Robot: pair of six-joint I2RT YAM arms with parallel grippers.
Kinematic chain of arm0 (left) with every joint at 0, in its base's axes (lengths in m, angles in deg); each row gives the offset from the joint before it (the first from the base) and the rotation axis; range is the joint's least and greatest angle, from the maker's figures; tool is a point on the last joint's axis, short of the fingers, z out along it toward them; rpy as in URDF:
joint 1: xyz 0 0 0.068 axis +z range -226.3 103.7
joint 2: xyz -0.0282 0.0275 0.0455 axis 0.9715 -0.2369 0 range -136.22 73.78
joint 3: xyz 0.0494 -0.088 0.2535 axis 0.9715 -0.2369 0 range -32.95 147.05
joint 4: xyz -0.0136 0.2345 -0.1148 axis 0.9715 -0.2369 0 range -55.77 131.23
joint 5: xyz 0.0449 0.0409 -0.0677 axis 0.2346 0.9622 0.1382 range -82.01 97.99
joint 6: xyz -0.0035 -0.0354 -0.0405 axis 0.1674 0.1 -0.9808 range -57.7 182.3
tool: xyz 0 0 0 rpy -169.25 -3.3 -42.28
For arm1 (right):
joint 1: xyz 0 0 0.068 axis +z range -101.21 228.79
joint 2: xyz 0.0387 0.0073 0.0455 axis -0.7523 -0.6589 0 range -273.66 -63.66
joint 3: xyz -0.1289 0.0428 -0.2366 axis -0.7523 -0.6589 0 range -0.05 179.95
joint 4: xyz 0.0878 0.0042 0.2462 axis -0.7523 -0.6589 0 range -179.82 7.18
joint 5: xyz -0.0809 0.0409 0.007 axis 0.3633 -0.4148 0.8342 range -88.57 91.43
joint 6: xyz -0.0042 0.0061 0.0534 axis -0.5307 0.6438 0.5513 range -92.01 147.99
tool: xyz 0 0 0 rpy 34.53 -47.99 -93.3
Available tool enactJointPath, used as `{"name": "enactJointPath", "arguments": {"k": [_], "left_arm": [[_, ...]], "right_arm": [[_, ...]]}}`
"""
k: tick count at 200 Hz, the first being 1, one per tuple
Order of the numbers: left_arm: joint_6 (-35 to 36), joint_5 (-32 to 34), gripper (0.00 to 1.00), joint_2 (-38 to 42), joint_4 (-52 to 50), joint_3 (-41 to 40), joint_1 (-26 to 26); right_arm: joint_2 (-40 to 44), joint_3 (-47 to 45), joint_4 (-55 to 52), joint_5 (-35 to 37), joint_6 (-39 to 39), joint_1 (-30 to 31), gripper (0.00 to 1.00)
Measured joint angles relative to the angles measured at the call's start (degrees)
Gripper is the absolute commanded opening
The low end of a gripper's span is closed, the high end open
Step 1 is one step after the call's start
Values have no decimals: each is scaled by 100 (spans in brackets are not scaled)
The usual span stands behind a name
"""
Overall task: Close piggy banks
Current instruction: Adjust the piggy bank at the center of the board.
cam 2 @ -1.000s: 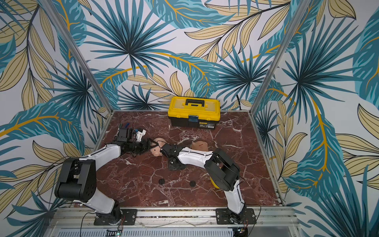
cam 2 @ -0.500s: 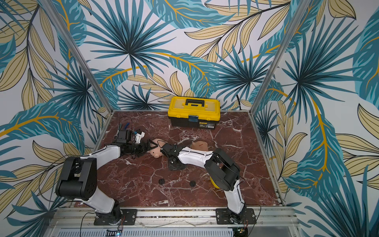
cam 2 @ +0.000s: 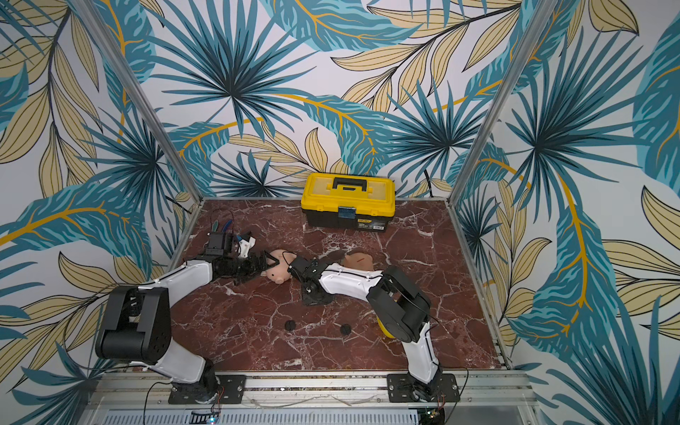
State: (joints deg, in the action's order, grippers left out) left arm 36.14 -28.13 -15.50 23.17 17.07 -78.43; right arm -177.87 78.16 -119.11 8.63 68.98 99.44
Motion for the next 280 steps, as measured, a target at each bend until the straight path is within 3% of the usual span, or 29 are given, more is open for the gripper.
{"name": "enactJointPath", "arguments": {"k": [93, 145, 241, 280], "left_arm": [[127, 750, 100, 227, -638, 264, 11], [116, 960, 100, 400, -772, 275, 11], [-11, 997, 99, 422, -791, 275, -90], [2, 979, 99, 387, -793, 337, -90]], "right_arm": [[0, 0, -2, -20, 98, 0, 17], [0, 0, -11, -105, 173, -4, 0], [39, 7, -9, -136, 52, -63, 0], [415, -52, 55, -249, -81, -225, 0]]}}
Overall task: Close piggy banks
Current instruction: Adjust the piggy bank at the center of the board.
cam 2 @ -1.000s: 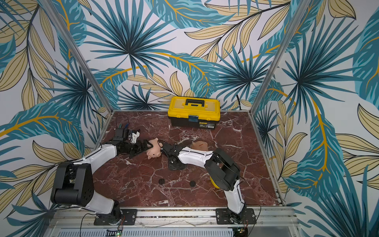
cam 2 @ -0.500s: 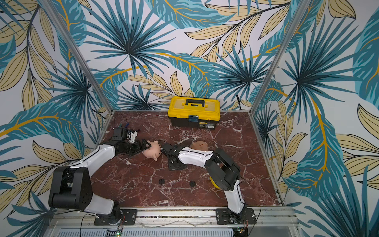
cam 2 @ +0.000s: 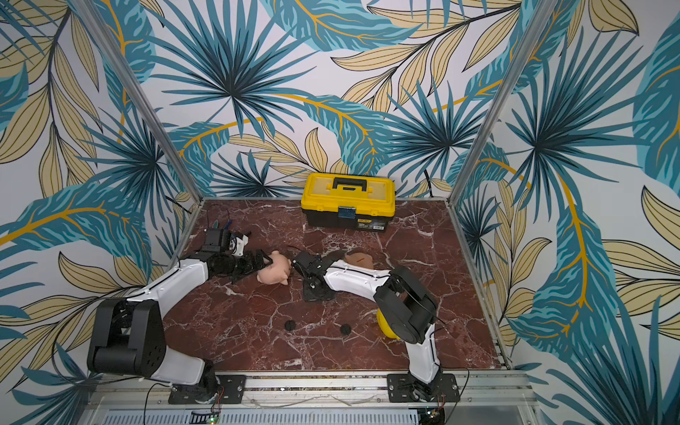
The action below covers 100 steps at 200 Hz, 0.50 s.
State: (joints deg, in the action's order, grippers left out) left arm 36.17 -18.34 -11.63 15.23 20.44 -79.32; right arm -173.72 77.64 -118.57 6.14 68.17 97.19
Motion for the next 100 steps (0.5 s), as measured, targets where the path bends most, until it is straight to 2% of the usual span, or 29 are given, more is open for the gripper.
{"name": "enactJointPath", "arguments": {"k": [46, 100], "left_arm": [[109, -4, 99, -358, 52, 402, -22], [129, -9, 98, -691, 61, 754, -234]], "right_arm": [[522, -70, 103, -74, -103, -199, 0], [719, -221, 138, -205, -129, -450, 0]]}}
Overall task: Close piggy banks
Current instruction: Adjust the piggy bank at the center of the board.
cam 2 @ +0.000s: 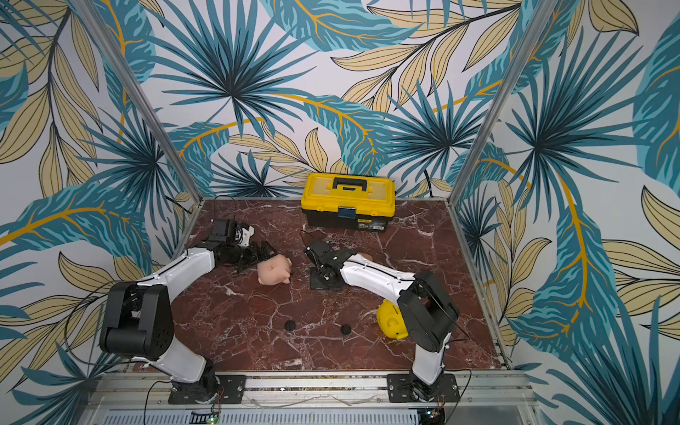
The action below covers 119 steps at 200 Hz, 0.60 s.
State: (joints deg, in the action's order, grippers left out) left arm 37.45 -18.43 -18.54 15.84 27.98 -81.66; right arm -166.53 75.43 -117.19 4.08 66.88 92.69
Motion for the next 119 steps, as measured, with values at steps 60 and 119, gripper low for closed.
{"name": "enactJointPath", "arguments": {"k": [60, 119], "left_arm": [[173, -162, 97, -490, 2, 492, -96], [302, -280, 96, -1067, 11, 1025, -251]], "right_arm": [[289, -90, 46, -184, 0, -142, 0], [411, -114, 74, -249, 0, -199, 0]]}}
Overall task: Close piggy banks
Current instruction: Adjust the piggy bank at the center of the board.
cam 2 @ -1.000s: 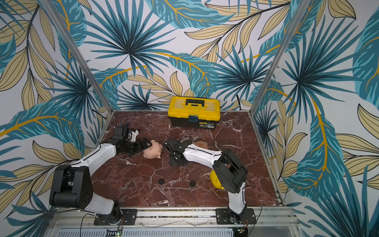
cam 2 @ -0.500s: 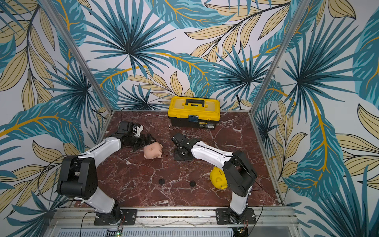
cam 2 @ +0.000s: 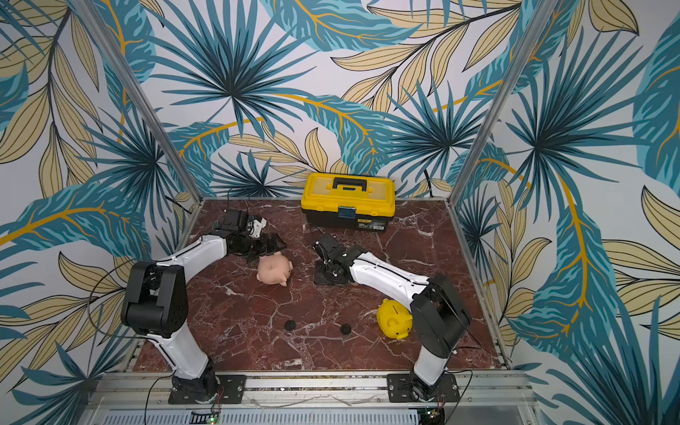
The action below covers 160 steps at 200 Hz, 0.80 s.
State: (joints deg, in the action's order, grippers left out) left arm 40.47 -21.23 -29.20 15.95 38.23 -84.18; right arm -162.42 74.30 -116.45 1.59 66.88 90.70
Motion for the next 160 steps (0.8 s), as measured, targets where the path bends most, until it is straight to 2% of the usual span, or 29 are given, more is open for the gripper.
{"name": "enactJointPath", "arguments": {"k": [55, 99, 133, 160], "left_arm": [[323, 81, 96, -481, -212, 890, -372], [540, 413, 98, -487, -531, 1576, -516], [424, 986, 100, -190, -831, 1593, -516], [127, 1384, 100, 343, -911, 1331, -507]], "right_arm": [[9, -22, 26, -26, 0, -31, 0], [24, -74, 79, -28, 2, -55, 0], [107, -254, 229, -70, 4, -101, 0], [179, -391, 439, -179, 0, -155, 0]]}}
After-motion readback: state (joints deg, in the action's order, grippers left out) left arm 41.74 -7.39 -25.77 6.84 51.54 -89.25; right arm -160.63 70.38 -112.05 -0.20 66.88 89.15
